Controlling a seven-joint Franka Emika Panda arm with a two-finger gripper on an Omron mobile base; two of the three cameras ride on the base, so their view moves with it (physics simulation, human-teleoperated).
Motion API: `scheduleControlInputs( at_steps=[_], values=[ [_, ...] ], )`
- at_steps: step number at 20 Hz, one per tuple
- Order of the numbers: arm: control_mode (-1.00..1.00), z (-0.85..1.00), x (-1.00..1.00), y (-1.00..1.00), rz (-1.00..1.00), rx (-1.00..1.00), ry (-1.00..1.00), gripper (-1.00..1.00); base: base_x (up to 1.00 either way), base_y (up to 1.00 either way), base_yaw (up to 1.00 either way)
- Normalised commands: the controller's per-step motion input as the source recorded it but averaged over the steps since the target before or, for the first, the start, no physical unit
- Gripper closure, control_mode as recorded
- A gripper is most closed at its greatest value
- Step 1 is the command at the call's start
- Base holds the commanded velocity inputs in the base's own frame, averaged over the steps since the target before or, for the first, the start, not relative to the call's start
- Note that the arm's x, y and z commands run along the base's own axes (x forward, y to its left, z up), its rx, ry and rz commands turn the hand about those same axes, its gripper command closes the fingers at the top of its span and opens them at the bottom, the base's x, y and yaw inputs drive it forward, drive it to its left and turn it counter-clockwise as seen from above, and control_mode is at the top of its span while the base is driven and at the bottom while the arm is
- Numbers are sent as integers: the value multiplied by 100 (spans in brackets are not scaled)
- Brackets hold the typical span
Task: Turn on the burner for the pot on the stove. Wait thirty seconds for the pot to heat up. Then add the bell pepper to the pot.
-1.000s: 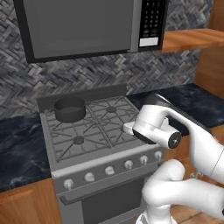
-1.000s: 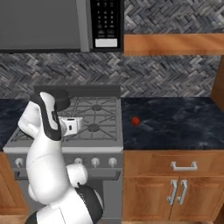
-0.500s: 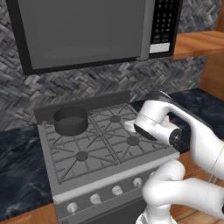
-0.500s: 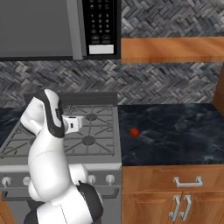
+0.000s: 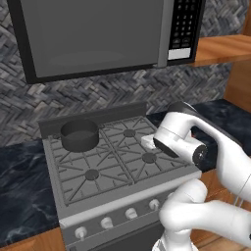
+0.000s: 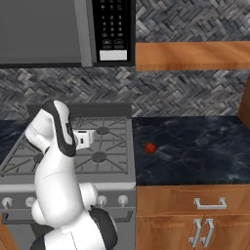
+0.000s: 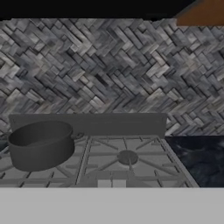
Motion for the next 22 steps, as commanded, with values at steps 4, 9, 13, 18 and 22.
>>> scheduleControlInputs(
  at_steps=[4,9,13,18,22],
  values=[
    [-100,4,1,-2,-11,0,7,100,8,2,-1],
    [-100,23,-3,-38,-26,0,19,100,0,0,0],
    [-100,45,-10,-48,-25,2,18,100,0,0,0],
    [-100,66,-7,-40,-20,0,21,100,0,0,0],
    [-100,16,-9,-39,-9,-1,3,100,0,0,0]
  ],
)
